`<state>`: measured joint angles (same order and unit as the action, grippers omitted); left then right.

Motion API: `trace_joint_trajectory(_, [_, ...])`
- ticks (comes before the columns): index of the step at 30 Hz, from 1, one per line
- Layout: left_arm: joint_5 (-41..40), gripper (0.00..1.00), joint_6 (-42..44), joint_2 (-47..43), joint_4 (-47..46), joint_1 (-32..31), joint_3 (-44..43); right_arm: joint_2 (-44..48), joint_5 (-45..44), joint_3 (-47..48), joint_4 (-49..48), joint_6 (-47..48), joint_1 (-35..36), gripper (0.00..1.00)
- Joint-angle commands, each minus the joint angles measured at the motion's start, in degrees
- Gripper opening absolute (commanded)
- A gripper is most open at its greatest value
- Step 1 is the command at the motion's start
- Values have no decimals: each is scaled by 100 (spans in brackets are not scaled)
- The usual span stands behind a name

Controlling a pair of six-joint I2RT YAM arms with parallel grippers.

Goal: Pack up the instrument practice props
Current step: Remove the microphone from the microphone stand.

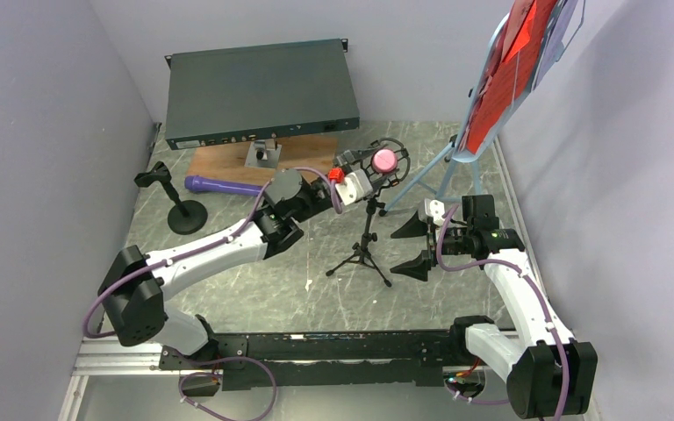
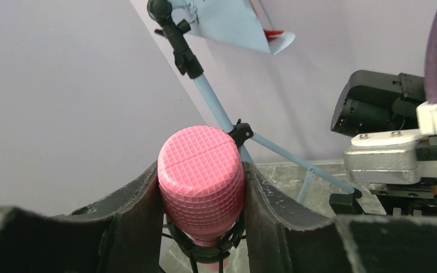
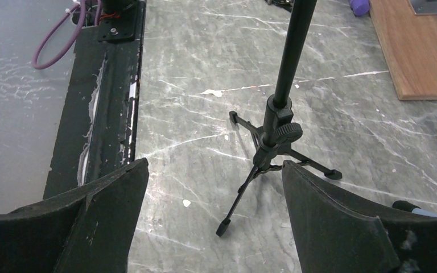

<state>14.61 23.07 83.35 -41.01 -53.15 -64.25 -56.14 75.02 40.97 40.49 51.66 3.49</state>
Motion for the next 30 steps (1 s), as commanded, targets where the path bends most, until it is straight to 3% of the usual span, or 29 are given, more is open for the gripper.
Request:
trace_joint_trajectory(1, [291, 0, -43, -480, -185, 4, -502, 77, 119, 78, -41, 187, 25, 90])
trace_joint_trajectory(11, [499, 0, -749, -950, 169, -3, -782, 86, 126, 78, -24, 194, 21, 90])
trace_joint_trajectory(30, [157, 0, -1915, -1969, 1011, 2, -1161, 77, 91, 62, -50, 171, 22, 90])
